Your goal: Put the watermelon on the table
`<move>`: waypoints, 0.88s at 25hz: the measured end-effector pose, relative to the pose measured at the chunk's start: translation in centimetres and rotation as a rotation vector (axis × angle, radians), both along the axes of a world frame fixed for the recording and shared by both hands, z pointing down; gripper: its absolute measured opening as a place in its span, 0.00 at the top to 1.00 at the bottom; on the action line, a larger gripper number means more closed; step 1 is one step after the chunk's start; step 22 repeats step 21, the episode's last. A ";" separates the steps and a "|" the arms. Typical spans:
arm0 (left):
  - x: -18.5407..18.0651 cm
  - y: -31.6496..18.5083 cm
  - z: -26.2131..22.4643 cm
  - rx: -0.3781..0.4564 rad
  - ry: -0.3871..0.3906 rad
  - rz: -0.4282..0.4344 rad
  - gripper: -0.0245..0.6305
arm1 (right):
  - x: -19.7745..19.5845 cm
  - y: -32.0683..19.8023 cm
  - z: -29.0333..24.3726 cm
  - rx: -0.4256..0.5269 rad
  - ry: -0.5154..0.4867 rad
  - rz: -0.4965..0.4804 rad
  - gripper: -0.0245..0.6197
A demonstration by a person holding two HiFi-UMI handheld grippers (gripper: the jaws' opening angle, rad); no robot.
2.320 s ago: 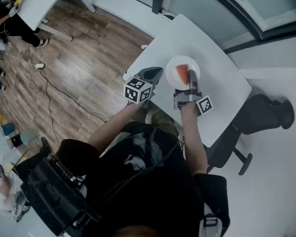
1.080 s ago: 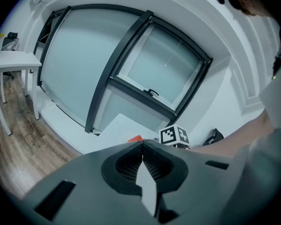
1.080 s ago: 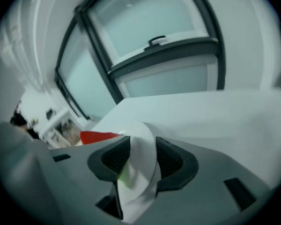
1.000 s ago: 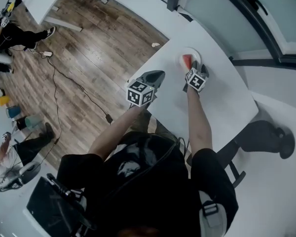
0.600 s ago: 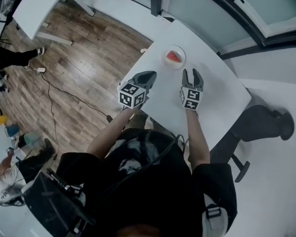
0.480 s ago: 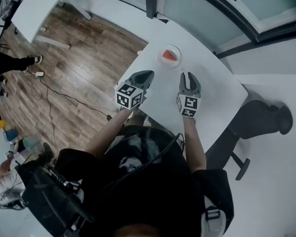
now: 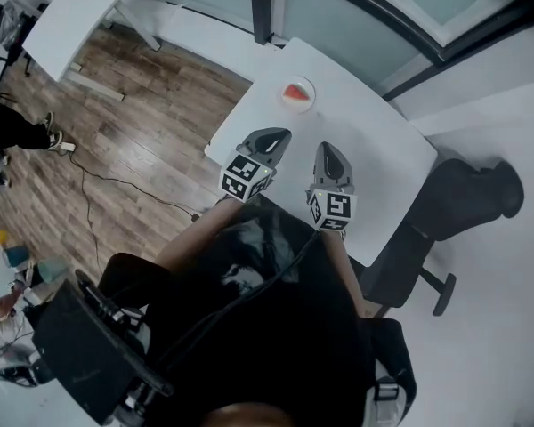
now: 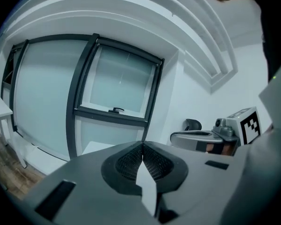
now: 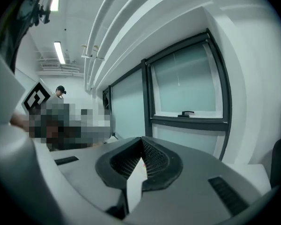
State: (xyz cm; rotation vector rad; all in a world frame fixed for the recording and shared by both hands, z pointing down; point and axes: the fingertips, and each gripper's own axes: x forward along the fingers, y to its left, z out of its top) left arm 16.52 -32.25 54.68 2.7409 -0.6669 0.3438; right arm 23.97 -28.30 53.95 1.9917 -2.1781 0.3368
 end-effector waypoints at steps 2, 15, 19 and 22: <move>-0.3 0.3 -0.1 0.002 -0.012 -0.008 0.96 | 0.3 0.2 -0.3 0.001 -0.009 0.007 0.95; -3.4 1.6 0.7 -0.045 -0.030 -0.075 0.96 | -1.6 1.0 -0.2 -0.003 -0.086 -0.064 0.95; -4.0 1.4 1.5 -0.067 -0.048 -0.092 0.96 | -1.8 0.9 -0.1 -0.002 -0.085 -0.068 0.95; -4.2 1.4 1.5 -0.065 -0.050 -0.096 0.96 | -1.7 0.8 0.1 -0.008 -0.085 -0.063 0.95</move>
